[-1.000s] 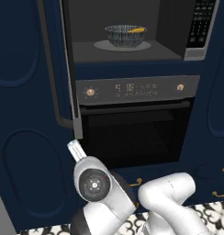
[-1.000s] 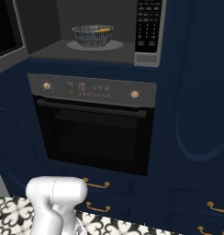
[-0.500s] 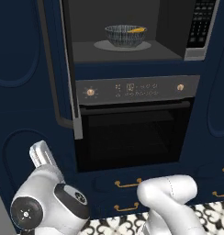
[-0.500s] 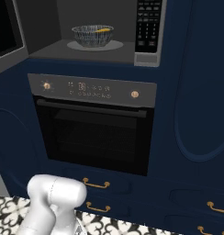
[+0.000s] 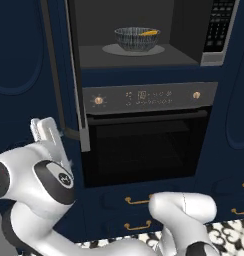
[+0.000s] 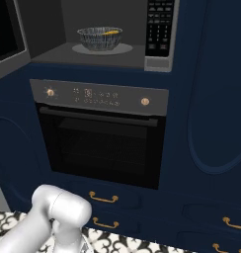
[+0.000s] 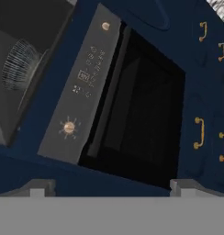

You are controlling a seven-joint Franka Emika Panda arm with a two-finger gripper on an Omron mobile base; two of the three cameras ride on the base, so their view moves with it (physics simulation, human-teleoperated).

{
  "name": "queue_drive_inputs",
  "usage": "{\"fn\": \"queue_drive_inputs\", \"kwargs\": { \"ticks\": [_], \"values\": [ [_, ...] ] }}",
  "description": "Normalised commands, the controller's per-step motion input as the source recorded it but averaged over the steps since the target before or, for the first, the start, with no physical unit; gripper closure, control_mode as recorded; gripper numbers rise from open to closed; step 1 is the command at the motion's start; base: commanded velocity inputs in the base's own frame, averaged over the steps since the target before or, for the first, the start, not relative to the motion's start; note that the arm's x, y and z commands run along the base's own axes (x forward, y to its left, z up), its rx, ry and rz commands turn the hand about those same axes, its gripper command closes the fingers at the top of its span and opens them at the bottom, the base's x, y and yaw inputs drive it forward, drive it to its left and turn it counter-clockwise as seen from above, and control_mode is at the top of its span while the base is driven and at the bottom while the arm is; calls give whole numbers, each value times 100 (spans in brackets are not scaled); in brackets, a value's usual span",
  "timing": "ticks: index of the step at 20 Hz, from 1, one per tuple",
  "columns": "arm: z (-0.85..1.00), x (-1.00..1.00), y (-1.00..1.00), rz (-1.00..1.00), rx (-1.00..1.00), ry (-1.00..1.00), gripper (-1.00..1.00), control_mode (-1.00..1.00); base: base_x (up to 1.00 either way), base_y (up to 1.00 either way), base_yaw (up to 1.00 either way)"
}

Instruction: Pick the corn from the sink and place it in the bowl. Then pick the bowl and place it in the microwave. Then close the microwave door and press the start button.

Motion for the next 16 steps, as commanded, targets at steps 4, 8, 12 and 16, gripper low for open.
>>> {"fn": "queue_drive_inputs", "kwargs": {
  "ticks": [4,8,12,16],
  "values": [
    [33,0,-88,-23,11,-7,-100,-100,0,0,0],
    [39,0,-99,-18,8,-16,-100,-100,0,0,0],
    [35,0,-100,-9,6,-22,-100,-100,0,0,0],
    [30,0,-100,-4,5,-21,-100,-100,0,0,0]
  ]
}}
